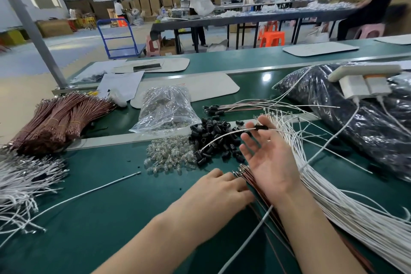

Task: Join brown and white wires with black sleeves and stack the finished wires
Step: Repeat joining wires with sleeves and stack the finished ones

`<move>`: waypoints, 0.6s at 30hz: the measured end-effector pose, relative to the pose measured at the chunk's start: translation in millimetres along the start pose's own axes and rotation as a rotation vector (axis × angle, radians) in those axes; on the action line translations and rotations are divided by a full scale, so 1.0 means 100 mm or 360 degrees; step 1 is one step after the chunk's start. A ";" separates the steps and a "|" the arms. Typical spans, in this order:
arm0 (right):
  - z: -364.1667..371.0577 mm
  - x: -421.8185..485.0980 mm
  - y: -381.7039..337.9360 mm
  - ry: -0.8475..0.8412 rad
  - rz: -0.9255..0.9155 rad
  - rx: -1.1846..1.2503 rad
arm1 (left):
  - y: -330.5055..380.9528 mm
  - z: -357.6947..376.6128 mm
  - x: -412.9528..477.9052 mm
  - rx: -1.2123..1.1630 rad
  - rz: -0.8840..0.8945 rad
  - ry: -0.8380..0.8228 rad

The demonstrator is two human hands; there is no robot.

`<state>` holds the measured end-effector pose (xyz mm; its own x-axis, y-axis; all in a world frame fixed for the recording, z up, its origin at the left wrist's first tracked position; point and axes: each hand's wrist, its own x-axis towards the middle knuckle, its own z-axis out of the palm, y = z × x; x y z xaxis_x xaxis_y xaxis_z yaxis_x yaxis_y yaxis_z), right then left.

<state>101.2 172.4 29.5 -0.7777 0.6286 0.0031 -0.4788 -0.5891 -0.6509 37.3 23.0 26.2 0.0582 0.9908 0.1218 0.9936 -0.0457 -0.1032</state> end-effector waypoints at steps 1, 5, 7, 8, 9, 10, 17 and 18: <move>0.00 0.00 0.01 0.0005 0.0002 0.0002 | 0.00 -0.03 0.02 0.0063 0.0060 -0.0043; 0.01 0.01 0.04 0.0039 -0.0027 0.0001 | 0.01 -0.16 0.09 0.0246 0.0201 -0.0109; 0.01 0.01 0.04 0.0057 -0.0040 0.0036 | -0.04 -0.23 0.11 0.0267 0.0209 -0.0037; 0.01 0.01 0.04 0.0059 -0.0046 0.0050 | -0.08 -0.28 0.09 0.0287 0.0186 0.0044; 0.02 0.00 0.04 0.0057 -0.0050 0.0059 | -0.13 -0.34 0.06 0.0309 0.0149 0.0134; 0.01 -0.01 0.03 0.0057 -0.0055 0.0061 | -0.20 -0.40 0.00 0.0320 0.0090 0.0221; 0.00 -0.02 -0.05 0.0107 -0.0102 -0.0008 | -0.58 -0.27 -0.73 -0.0361 -0.1044 0.1065; 0.01 -0.02 -0.05 0.0098 -0.0098 -0.0018 | -0.57 -0.19 -0.78 -0.0460 -0.1111 0.1123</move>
<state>105.0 173.8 33.3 -0.7201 0.6939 -0.0032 -0.5201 -0.5428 -0.6595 -21.8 -54.4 40.9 -0.5893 0.5129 0.6242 0.8078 0.3895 0.4425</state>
